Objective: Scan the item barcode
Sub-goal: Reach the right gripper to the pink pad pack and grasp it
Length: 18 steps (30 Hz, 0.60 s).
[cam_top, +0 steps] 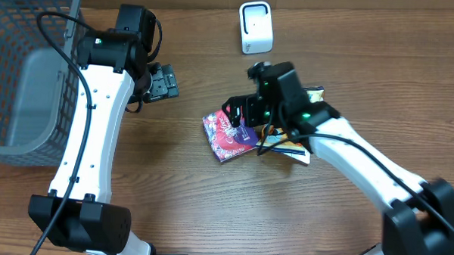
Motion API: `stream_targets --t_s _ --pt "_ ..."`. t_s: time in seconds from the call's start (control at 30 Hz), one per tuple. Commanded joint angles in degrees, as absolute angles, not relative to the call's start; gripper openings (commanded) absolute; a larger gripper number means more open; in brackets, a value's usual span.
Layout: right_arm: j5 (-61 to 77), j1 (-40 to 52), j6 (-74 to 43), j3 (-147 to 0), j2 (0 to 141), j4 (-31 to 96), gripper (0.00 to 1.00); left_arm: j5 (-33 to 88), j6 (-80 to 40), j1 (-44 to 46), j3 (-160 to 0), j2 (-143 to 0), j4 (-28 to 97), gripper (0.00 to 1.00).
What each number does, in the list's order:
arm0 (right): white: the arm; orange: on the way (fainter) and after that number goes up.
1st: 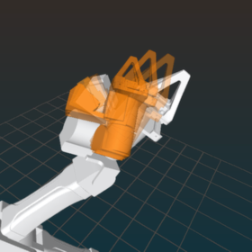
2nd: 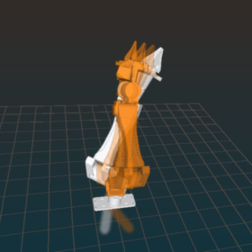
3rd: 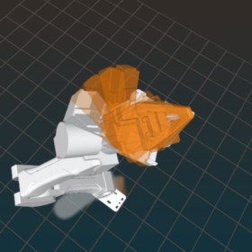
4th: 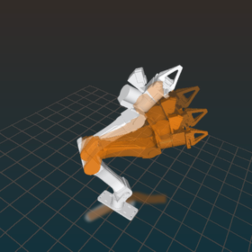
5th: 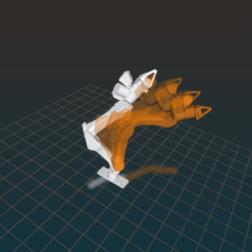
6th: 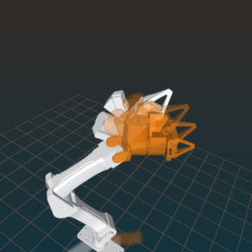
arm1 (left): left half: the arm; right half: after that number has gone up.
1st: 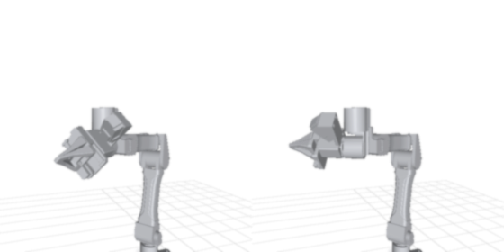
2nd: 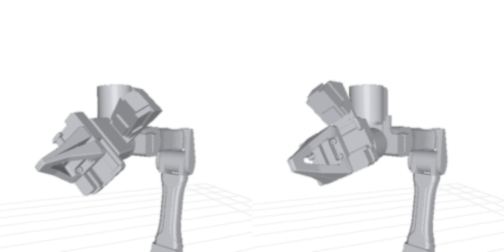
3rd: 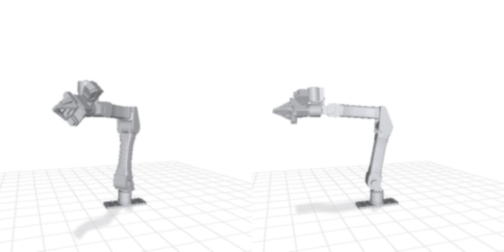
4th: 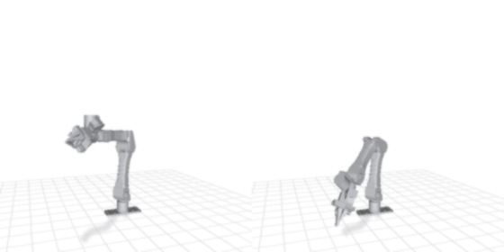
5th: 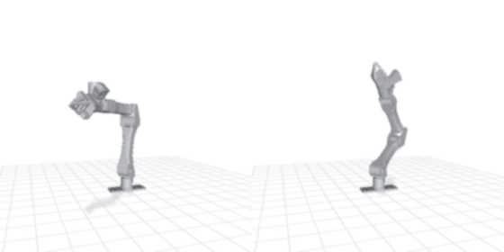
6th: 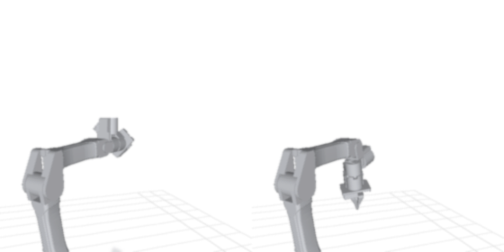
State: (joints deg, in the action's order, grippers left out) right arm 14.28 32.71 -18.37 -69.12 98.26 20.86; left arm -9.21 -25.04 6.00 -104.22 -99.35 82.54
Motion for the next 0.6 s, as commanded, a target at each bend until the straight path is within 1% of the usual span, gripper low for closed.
stream_targets --t_s 0.0,0.23,0.3,0.37,0.57 --pt "13.13 33.50 -18.02 -70.15 101.12 19.86 0.99 -9.15 -24.40 5.91 -104.71 -99.77 82.48 1.00" --pt "13.10 33.47 -18.00 -70.08 105.86 20.51 0.84 -9.17 -24.40 5.91 -104.71 -99.77 82.48 1.00" --pt "13.10 33.47 -18.00 -70.08 107.31 20.88 0.82 -9.15 -24.40 5.91 -104.71 -99.77 82.48 1.00" --pt "13.13 33.47 -18.06 -70.08 108.79 21.30 0.78 -9.17 -24.40 5.91 -104.71 -99.77 82.48 1.00" --pt "13.37 33.47 -19.79 -70.08 110.32 22.44 0.68 -9.15 -24.40 5.91 -104.71 -99.77 82.46 1.00"
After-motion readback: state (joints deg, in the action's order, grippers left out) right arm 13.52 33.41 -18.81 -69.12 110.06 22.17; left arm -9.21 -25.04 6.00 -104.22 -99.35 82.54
